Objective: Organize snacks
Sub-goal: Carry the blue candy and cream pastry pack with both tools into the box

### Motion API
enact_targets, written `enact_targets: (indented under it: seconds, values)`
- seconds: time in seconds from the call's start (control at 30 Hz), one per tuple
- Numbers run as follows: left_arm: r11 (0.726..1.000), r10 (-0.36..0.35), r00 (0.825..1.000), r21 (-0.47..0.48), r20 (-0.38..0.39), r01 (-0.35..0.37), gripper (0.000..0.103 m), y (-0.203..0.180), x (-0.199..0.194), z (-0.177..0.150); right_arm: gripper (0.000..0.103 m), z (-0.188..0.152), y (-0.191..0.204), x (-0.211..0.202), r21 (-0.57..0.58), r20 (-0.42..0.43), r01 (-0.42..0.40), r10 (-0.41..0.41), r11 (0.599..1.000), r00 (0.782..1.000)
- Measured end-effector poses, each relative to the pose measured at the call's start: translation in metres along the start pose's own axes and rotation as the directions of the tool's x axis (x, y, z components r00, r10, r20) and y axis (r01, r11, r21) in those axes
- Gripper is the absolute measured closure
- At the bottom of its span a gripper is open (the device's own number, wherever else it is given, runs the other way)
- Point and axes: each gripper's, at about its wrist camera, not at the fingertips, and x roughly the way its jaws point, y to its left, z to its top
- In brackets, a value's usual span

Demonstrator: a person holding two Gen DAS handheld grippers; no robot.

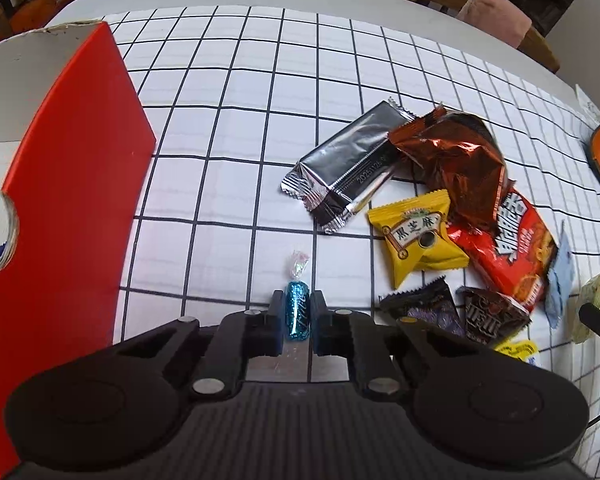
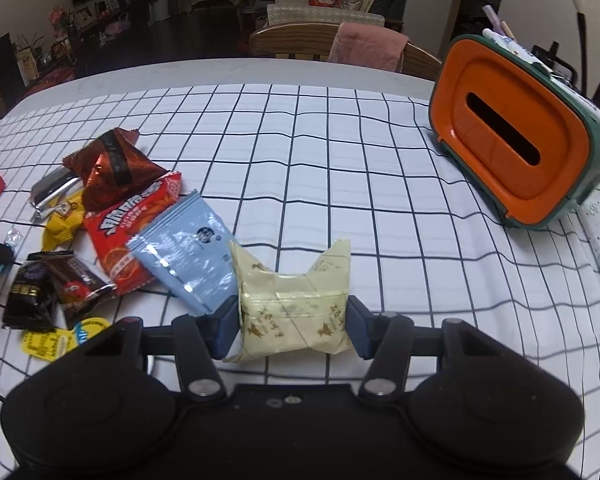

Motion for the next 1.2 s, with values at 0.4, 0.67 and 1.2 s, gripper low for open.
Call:
enact_targets:
  seconds: [0.4, 0.67, 1.2]
  values:
    - [0.995, -0.066, 0.997, 0.073, 0.043, 0.063, 0.091, 0.009, -0.059, -0.022, 0.05, -0.001, 0.04, -0.067, -0.018, 0.051, -0.044, 0.045, 0.999, 0.998]
    - [0.992, -0.1, 0.989, 0.092, 0.111, 0.09, 0.091, 0.033, -0.112, -0.034, 0.05, 0.001, 0.085, -0.107, -0.065, 0.064, -0.079, 0.083, 0.995, 0.995]
    - [0.987, -0.138, 0.976, 0.101, 0.169, 0.122, 0.091, 0.117, -0.175, -0.037, 0.05, 0.02, 0.201, -0.154, -0.17, 0.107, -0.19, 0.21, 0.967, 0.972]
